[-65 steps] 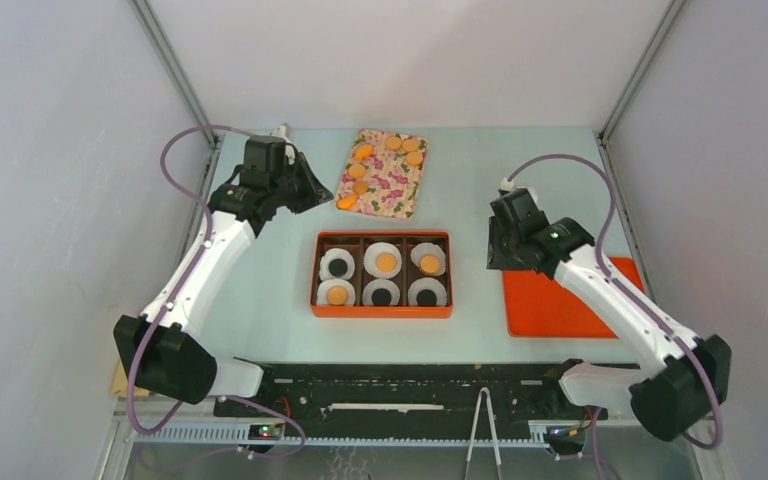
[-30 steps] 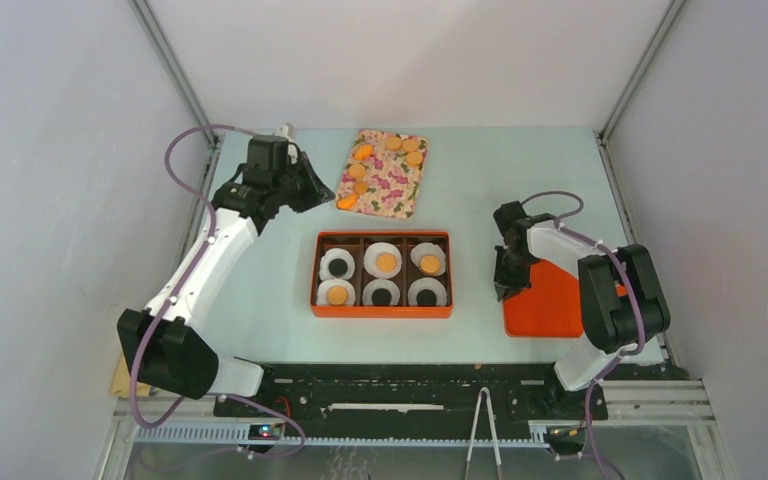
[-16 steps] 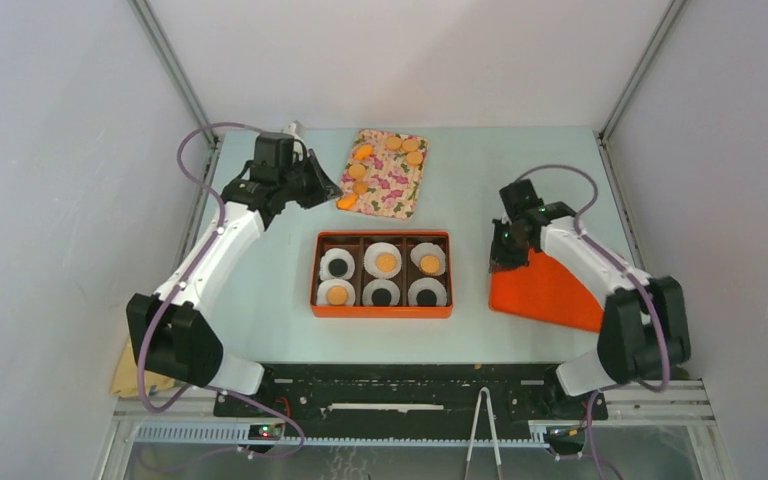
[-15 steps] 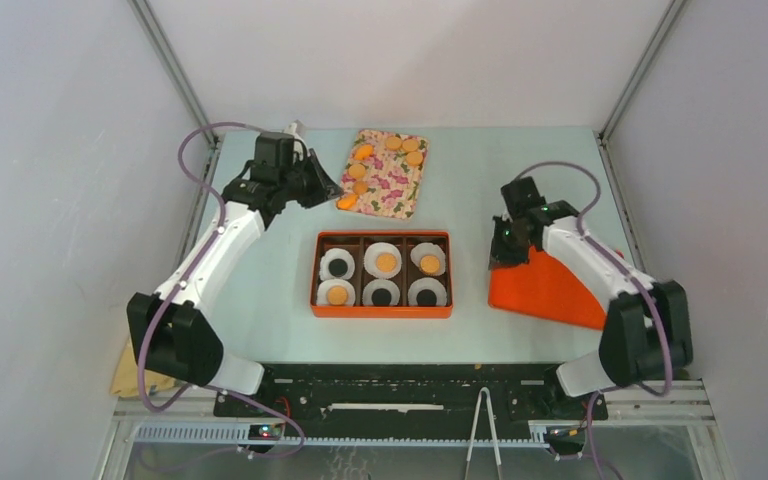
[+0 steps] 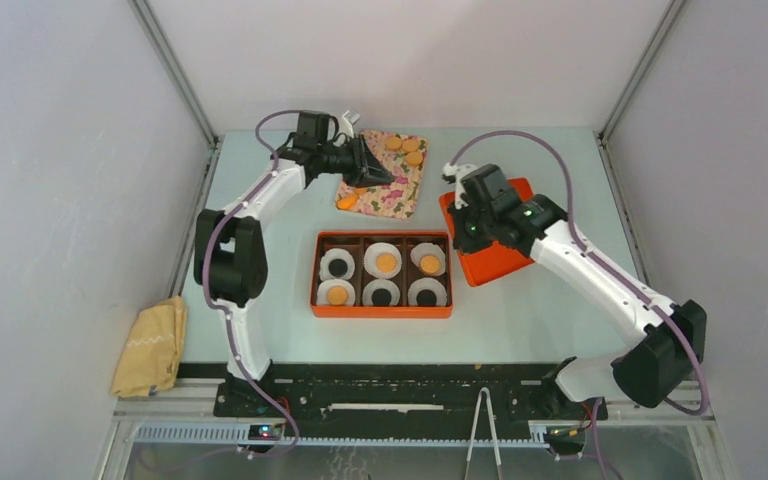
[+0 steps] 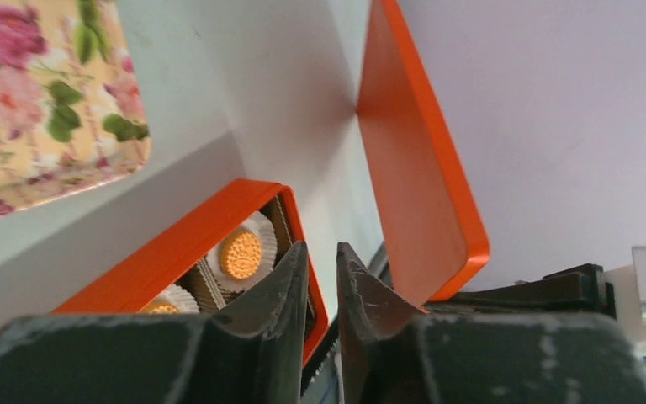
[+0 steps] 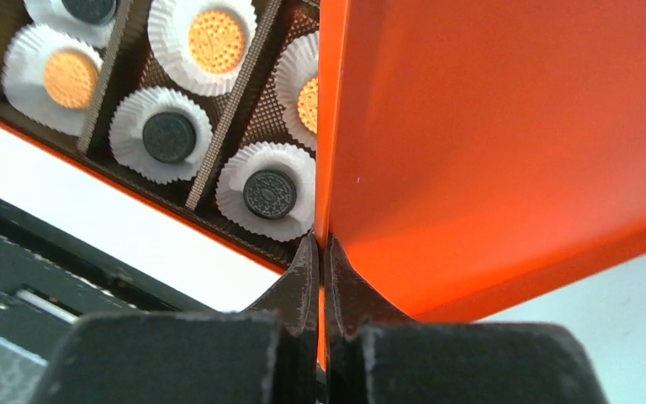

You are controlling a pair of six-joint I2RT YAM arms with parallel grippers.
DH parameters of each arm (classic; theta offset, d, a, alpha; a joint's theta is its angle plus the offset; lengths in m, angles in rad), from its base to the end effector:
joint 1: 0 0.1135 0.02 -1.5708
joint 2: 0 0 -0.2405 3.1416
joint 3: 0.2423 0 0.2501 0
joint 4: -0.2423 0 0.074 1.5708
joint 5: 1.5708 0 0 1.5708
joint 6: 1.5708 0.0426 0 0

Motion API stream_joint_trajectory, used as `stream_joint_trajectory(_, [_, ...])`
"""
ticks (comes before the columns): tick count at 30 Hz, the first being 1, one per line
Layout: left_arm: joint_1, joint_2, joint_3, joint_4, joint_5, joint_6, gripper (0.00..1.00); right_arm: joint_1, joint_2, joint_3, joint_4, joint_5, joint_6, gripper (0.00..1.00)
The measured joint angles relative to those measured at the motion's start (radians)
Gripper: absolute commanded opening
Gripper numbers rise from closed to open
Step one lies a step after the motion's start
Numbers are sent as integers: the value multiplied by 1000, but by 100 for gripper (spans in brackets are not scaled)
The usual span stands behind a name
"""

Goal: Pack the cookies

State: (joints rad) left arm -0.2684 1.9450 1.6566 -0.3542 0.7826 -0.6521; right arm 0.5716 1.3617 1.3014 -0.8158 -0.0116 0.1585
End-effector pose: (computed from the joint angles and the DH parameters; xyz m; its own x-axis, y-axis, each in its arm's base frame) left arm 0.4174 -0.1460 0.2634 -0.9037 -0.1977 -0.3798 0.2314 0.5209 -0.8217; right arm 0.2442 0.1577 0.3045 -0.7244 -0.2783 -0.6307 -0.4383 0.8921 0.1098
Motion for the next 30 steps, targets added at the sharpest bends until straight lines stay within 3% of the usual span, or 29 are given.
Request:
stream_joint_trajectory(4, [-1, 34, -6, 32, 119, -33, 41, 88, 42, 29, -16, 72, -68, 0])
stream_joint_trajectory(8, [-9, 30, -64, 185, 213, -106, 52, 171, 99, 82, -29, 171, -143, 0])
stream_joint_trajectory(15, [-64, 54, -155, 372, 288, -221, 53, 328, 240, 167, -45, 396, -263, 0])
stream_joint_trajectory(24, [-81, 101, -178, 418, 302, -240, 53, 375, 287, 198, -35, 424, -330, 0])
stream_joint_trajectory(27, [-81, 101, -193, 422, 302, -240, 49, 389, 287, 210, -32, 419, -344, 0])
stream_joint_trajectory(30, [-82, 103, -201, 431, 304, -248, 23, 400, 288, 212, -33, 414, -359, 0])
